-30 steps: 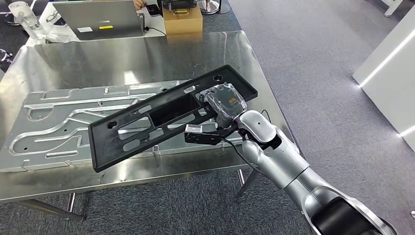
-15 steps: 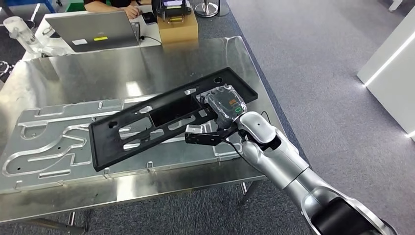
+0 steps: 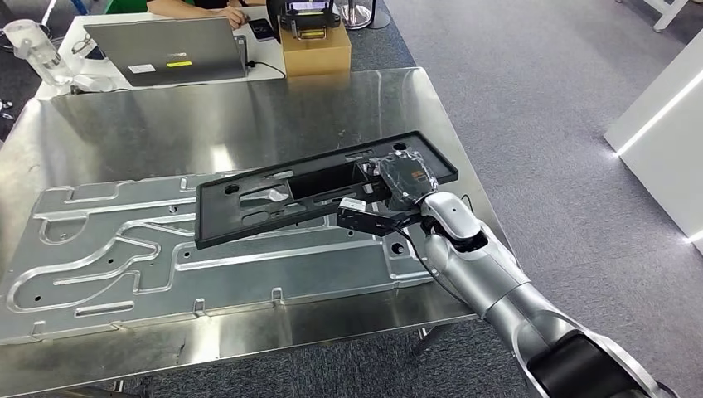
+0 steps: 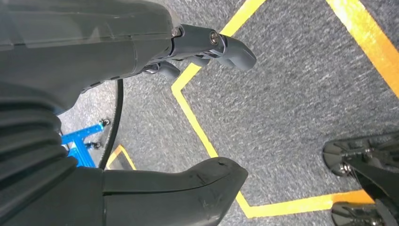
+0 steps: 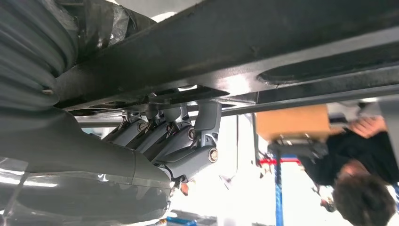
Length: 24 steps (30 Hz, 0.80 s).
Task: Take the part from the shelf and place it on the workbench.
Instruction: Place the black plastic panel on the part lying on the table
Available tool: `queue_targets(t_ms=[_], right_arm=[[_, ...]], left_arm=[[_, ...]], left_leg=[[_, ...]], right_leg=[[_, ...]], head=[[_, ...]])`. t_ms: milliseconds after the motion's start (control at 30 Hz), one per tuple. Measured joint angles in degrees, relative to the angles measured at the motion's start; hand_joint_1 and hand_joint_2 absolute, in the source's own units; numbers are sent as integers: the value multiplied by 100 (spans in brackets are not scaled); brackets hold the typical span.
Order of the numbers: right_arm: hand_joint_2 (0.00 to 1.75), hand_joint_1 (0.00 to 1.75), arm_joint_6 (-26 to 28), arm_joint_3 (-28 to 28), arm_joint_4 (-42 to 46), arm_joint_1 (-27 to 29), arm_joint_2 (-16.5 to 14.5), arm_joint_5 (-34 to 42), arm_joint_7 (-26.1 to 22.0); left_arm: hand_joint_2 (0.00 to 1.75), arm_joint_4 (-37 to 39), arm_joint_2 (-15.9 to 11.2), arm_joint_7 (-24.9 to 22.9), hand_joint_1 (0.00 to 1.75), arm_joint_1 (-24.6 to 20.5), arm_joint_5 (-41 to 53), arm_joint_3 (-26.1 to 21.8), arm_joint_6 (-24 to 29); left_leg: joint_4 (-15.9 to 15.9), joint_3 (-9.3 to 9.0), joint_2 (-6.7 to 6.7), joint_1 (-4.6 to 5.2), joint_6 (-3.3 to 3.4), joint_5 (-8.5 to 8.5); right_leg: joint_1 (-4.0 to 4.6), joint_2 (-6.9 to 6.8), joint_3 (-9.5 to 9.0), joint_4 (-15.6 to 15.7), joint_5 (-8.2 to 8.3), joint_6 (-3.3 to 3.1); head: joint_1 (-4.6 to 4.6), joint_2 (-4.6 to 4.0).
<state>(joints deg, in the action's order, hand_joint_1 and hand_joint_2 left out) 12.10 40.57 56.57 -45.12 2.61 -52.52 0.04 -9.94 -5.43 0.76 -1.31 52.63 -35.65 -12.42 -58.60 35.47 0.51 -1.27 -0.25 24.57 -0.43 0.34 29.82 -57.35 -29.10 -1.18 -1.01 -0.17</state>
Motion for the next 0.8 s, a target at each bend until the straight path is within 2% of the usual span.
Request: queue_targets(t_ms=[100,167,233,333,433,567,800], right_arm=[[175,169,28,-52,-227,-1,-1,18,-24],[87,85,37,-68,-324,-1,-1,20,-27],[0,0,39,-72,-395,-2,-2,26,-32],[0,0,37,-74,-498,-2,-8,41,-50],[0,0,57,-74,-606,-4,-19,68,-114],[0,0,64,-74,-700,-10,-47,90,-159],[0,0,34,-74,-719,-8,-96,140,-231]], left_arm=[[175,0,3,1,0,0,-2,-43,7],[175,0,3,1,0,-1,-2,-65,9],[175,0,3,1,0,-3,-8,-75,-2],[175,0,3,-2,0,-4,-26,-87,-47],[175,0,3,16,0,-1,-40,-119,-87],[0,0,3,5,0,-3,-43,-176,-91],[0,0,5,-86,0,-3,-48,-234,-91]], left_leg=[[0,0,-2,11,29,11],[0,-2,-5,18,43,11],[-1,-4,-7,22,48,9],[-2,-6,-8,23,55,4],[-2,-9,-8,23,60,-2],[0,-15,-8,20,57,-5],[12,-22,-10,13,46,-12]], right_leg=[[-3,-2,-10,27,-2,-2],[-8,-3,-9,32,2,11],[-13,-4,-7,34,8,61],[-19,-5,-7,35,11,147],[-16,-7,-6,29,14,170],[2,-7,-3,17,12,174],[14,-6,3,3,6,168]], head=[[0,0],[0,0],[0,0],[0,0],[0,0],[0,0],[0,0]])
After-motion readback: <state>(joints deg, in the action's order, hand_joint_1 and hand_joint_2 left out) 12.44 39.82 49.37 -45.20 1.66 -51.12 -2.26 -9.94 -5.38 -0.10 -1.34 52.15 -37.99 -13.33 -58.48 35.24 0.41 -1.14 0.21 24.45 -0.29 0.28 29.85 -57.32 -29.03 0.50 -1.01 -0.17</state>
